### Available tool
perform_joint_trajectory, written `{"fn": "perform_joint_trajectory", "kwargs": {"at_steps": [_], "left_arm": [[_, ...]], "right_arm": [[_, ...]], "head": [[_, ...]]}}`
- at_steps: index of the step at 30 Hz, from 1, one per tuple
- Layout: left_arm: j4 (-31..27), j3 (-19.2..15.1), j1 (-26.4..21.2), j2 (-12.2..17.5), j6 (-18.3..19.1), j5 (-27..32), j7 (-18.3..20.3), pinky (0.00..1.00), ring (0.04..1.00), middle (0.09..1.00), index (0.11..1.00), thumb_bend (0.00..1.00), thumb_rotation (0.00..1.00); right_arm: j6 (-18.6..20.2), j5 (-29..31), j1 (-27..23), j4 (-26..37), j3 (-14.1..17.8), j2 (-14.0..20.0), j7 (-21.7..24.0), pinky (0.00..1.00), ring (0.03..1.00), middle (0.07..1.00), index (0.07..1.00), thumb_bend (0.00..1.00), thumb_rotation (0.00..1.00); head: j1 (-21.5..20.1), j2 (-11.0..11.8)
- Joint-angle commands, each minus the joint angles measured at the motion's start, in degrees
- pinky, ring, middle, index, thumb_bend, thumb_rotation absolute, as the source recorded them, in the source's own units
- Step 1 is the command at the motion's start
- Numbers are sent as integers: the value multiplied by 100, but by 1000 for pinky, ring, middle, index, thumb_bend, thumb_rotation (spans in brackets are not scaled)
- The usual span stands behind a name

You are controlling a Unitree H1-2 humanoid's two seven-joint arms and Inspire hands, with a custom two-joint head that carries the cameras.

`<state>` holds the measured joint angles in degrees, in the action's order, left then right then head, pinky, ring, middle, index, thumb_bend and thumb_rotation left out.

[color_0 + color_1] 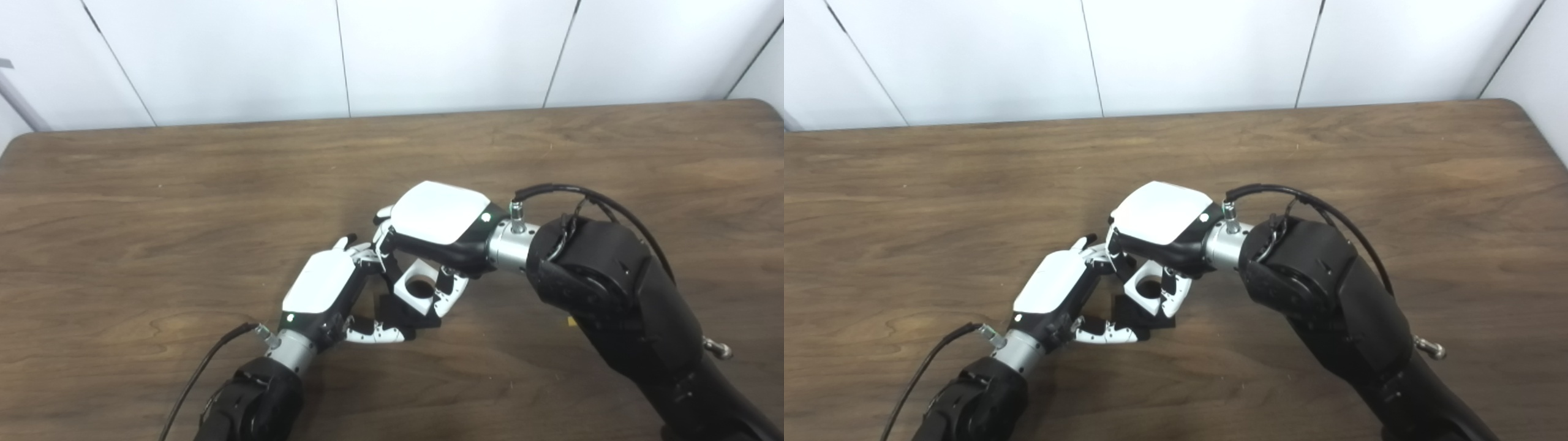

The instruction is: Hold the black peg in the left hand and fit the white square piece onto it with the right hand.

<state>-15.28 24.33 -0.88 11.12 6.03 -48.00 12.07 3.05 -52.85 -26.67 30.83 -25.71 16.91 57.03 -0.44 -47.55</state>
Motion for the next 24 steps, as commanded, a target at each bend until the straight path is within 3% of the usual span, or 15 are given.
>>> {"fn": "perform_joint_trajectory", "kwargs": {"at_steps": [1,24], "left_arm": [[187,109,11,-5,17,-8,165,1000,870,771,484,523,55],[187,106,-27,-17,77,-30,201,1000,871,771,485,523,53]], "right_arm": [[19,2,-141,221,81,-30,-33,842,890,766,485,524,136],[37,30,-123,248,75,-12,12,844,890,772,485,524,135]], "head": [[3,-10],[6,-43]]}}
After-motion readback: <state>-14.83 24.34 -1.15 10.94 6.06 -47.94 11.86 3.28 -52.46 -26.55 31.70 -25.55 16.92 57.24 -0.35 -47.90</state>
